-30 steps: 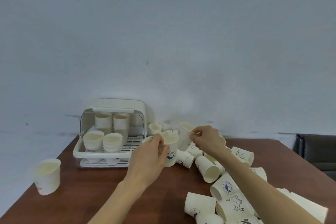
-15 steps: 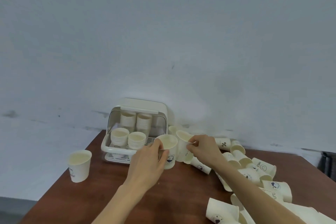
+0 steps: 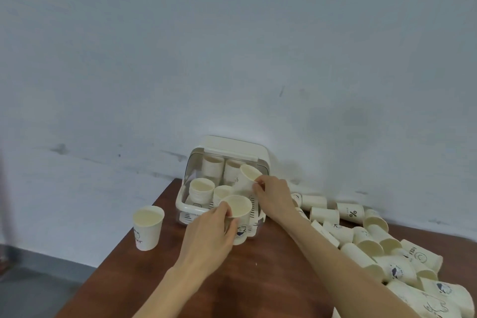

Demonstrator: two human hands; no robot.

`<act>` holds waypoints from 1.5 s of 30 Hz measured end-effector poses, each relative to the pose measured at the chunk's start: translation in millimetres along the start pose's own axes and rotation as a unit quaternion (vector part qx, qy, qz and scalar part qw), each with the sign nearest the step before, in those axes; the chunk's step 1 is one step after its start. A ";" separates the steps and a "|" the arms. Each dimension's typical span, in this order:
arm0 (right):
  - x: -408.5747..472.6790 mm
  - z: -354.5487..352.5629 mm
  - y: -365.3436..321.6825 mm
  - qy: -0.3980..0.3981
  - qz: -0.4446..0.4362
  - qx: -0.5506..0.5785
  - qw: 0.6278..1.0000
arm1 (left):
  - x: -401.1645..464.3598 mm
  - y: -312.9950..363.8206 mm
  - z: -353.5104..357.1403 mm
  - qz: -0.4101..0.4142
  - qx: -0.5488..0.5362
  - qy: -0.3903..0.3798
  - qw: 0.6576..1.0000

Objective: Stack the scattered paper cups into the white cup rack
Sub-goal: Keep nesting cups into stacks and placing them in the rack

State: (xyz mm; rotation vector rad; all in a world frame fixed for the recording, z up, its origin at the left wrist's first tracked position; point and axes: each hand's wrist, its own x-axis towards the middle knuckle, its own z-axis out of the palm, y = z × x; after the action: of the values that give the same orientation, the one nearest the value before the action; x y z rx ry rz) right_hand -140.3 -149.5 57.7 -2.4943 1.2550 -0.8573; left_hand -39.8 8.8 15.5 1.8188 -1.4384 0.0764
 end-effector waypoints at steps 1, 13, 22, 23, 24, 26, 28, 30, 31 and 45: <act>4.9 5.8 -4.7 0.010 -0.004 0.001 1.000 | -0.8 -3.7 -1.1 -0.005 -0.001 0.000 1.000; 22.0 72.9 -8.7 -0.036 -0.024 -0.062 0.997 | -6.6 -40.0 -6.6 -0.020 -0.001 -0.001 1.000; 13.6 103.7 4.0 -0.097 -0.046 -0.127 0.986 | -5.7 -56.9 2.7 -0.021 -0.013 0.003 1.000; 12.0 106.8 5.5 -0.098 -0.048 -0.127 0.986 | -5.8 -58.8 4.2 -0.022 -0.014 0.002 1.000; 10.4 108.6 6.5 -0.094 -0.048 -0.124 0.987 | -6.1 -60.5 5.9 -0.023 -0.014 0.001 1.000; 8.7 112.1 9.4 -0.080 -0.047 -0.110 0.990 | -6.2 -62.9 9.1 -0.025 -0.012 -0.001 1.000; 5.8 115.4 13.4 -0.075 -0.049 -0.097 0.991 | -5.0 -64.4 11.5 -0.027 -0.008 0.000 1.000; 0.6 119.9 17.0 -0.071 -0.052 -0.087 0.992 | 0.2 -65.6 11.4 -0.035 -0.006 0.007 0.999; -2.1 121.8 18.7 -0.068 -0.058 -0.088 0.992 | 4.5 -66.0 10.8 -0.041 -0.006 0.013 0.999; 9.2 115.5 21.0 -0.118 -0.042 -0.048 0.991 | 118.1 -68.5 -4.3 -0.053 0.082 0.094 0.991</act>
State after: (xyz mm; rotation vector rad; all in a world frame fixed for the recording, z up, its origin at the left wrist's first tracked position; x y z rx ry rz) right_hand -81.8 -176.8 -40.8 -2.6461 1.1454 -0.5108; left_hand 61.2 -79.8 40.2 1.9610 -1.2318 0.3120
